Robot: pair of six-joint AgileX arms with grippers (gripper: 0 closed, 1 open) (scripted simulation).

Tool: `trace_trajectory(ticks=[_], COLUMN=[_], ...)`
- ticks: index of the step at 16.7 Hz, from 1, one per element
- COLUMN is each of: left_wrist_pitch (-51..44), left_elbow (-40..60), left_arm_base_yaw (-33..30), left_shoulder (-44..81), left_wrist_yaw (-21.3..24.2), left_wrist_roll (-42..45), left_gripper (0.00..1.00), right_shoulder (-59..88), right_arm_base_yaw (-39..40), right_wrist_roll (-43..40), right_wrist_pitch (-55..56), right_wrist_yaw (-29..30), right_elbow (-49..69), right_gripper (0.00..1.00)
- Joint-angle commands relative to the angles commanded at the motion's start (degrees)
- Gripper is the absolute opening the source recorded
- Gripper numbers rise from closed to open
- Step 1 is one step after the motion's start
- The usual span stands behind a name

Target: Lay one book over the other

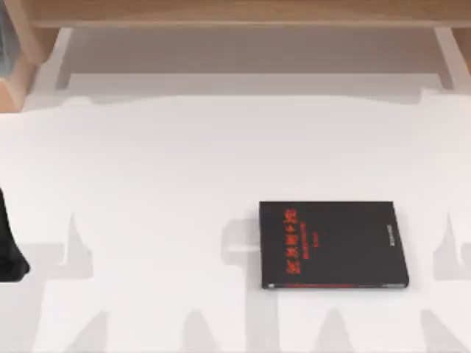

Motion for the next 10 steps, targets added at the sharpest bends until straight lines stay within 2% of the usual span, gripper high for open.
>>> trace_trajectory(ticks=[5, 10], left_wrist_pitch=[1.49, 7.97], left_elbow=[3.39, 17.86], left_arm_base_yaw=[1.04, 5.41], left_shoulder=[3.55, 21.59], left_wrist_yaw=[1.08, 5.95], left_wrist_roll=[-0.01, -0.13], left_gripper=[1.00, 1.00], right_shoulder=[0.00, 0.00], right_arm_base_yaw=[0.00, 0.00], right_wrist_roll=[0.00, 0.00], right_wrist_pitch=[0.00, 0.00], right_wrist_yaw=[0.00, 0.00], right_elbow=[0.00, 0.00], right_gripper=[1.00, 1.00])
